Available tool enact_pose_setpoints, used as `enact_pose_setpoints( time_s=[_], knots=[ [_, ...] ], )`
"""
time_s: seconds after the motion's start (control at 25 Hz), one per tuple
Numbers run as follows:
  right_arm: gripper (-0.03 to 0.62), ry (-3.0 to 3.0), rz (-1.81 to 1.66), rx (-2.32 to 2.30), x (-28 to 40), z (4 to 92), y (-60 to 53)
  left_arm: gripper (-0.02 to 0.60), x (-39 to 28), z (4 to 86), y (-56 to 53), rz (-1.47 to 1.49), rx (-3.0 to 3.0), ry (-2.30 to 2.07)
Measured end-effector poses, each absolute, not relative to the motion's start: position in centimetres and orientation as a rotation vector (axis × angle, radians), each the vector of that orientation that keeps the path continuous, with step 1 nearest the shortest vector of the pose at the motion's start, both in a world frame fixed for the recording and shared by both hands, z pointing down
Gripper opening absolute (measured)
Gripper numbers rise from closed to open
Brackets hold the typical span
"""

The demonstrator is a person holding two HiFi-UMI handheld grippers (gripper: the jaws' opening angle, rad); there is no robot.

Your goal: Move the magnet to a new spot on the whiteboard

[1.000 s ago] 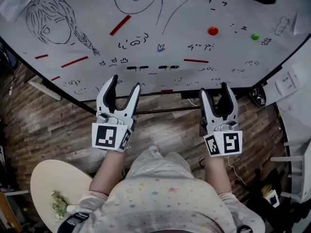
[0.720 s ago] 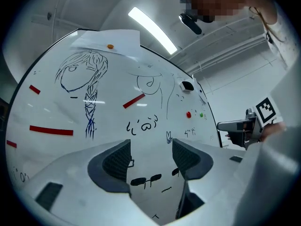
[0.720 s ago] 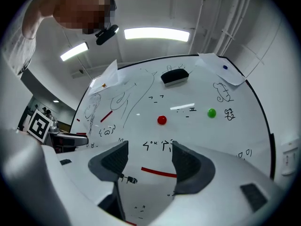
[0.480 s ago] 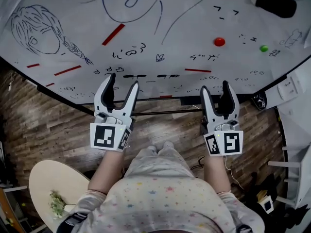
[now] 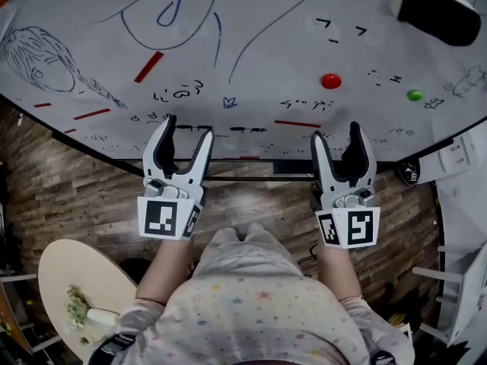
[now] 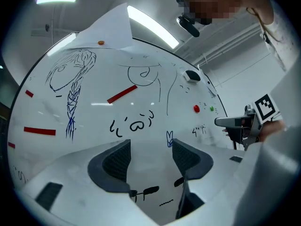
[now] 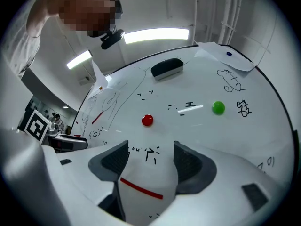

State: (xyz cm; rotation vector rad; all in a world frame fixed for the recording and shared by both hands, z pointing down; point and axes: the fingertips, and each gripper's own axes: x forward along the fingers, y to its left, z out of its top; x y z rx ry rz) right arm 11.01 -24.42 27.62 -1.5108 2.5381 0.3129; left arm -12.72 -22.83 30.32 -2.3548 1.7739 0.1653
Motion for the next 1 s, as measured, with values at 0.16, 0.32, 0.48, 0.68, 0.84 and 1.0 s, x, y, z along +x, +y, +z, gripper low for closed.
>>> enact_pose_setpoints(
  time_s=[0.16,0.32,0.48,0.68,0.84,1.0],
  knots=[
    [0.283,2.572,0.363,-1.494,11.1,27.9,-25.0,0.258,-12.2,30.3,-22.9,0.126,-2.299,1.797],
    [0.305,2.582,0.402,-1.518,10.9,27.6,-25.3,0.258,-12.3,30.5,-23.3,0.147,-2.311,1.805],
    [0.316,2.559,0.397,-1.548,10.7,27.0,-25.5,0.258,-12.5,30.5,-23.9,0.142,-2.332,1.776],
    [0.316,2.527,0.418,-1.571,10.0,25.4,-25.5,0.256,-12.2,29.7,-24.1,0.120,-2.340,1.703],
    [0.316,2.513,0.465,-1.599,9.3,24.3,-25.6,0.256,-12.6,29.4,-24.3,0.154,-2.360,1.692],
    [0.315,2.490,0.500,-1.631,8.9,23.1,-26.3,0.256,-13.4,30.4,-24.5,0.142,-2.377,1.735]
  ],
)
